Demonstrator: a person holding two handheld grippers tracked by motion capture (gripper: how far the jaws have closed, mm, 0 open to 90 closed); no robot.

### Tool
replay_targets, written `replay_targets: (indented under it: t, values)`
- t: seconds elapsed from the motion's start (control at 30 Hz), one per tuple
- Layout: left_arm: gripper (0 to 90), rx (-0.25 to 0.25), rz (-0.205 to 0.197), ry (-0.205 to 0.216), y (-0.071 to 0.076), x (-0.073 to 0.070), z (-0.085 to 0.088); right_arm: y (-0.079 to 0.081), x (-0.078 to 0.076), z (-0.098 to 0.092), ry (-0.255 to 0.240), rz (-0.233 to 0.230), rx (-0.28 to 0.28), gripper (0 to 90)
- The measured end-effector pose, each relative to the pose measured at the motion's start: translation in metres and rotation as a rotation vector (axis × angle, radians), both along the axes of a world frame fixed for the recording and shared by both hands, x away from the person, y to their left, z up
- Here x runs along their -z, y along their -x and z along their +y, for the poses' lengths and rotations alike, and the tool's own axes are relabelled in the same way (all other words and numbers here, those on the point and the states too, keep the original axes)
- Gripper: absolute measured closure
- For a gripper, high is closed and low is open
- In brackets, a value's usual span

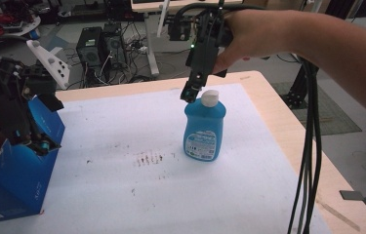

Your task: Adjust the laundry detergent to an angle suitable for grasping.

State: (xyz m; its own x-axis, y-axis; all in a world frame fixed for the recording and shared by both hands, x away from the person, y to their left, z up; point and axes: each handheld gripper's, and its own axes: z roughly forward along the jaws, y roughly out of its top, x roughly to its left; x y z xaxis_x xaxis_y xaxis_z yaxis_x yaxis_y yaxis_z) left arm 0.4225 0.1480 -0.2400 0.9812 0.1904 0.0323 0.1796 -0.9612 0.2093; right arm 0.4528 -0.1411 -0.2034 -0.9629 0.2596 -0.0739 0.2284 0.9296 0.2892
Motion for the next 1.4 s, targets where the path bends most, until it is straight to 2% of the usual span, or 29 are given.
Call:
replay_targets:
  t: [0.37, 0.4, 0.53, 0.57, 0.67, 0.9, 1.37, 1.4]
  values:
    - [1.8, 0.007, -0.008, 0.003, 0.001, 0.002, -0.007, 0.007, 0.007, -0.037, -0.038, -0.014, 0.047, 1.2]
    - [1.8, 0.005, -0.011, 0.010, 0.001, 0.003, -0.007, 0.009, 0.009, -0.045, -0.051, -0.018, 0.056, 1.2]
    - [1.8, 0.003, -0.010, 0.010, 0.002, 0.003, -0.008, 0.014, 0.011, -0.054, -0.076, -0.036, 0.061, 1.2]
    - [1.8, 0.002, -0.016, 0.017, 0.002, 0.004, -0.010, 0.016, 0.014, -0.061, -0.089, -0.031, 0.073, 1.2]
    - [1.8, 0.004, -0.014, 0.018, 0.003, 0.004, -0.011, 0.017, 0.020, -0.071, -0.088, -0.025, 0.086, 1.2]
    - [1.8, 0.000, -0.011, 0.014, 0.002, 0.007, -0.014, 0.021, 0.030, -0.087, -0.109, -0.025, 0.100, 1.2]
    - [1.8, -0.005, -0.011, 0.021, 0.004, 0.010, -0.016, 0.029, 0.047, -0.113, -0.203, -0.051, 0.126, 1.2]
    - [1.8, -0.007, -0.013, 0.019, 0.005, 0.010, -0.016, 0.030, 0.052, -0.116, -0.214, -0.050, 0.133, 1.2]
